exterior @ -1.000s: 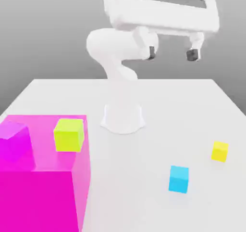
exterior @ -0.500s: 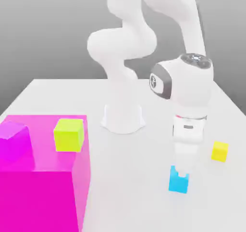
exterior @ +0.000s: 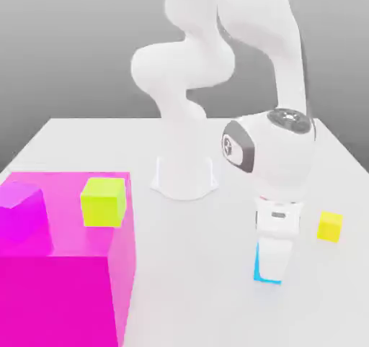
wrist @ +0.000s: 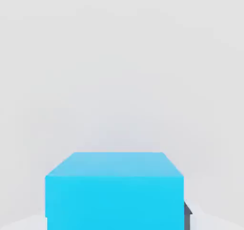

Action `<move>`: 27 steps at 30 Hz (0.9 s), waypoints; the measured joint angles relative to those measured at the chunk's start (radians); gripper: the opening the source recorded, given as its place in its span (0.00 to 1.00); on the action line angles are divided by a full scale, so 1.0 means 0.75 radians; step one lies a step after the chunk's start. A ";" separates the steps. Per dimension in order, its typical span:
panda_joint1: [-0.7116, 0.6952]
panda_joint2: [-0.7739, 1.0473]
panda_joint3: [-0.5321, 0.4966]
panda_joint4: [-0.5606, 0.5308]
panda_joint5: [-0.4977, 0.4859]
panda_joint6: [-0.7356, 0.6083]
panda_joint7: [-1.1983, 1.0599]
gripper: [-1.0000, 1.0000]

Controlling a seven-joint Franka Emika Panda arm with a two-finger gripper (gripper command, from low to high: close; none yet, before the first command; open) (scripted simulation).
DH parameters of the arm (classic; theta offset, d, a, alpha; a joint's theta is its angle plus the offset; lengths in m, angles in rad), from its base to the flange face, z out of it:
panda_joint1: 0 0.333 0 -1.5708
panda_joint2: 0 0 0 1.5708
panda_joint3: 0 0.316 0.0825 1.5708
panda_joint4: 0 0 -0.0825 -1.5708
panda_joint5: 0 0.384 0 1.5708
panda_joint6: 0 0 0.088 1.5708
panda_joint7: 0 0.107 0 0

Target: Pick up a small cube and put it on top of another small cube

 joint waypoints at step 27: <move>0.226 -0.206 0.134 -0.001 0.094 -0.193 1.425 0.00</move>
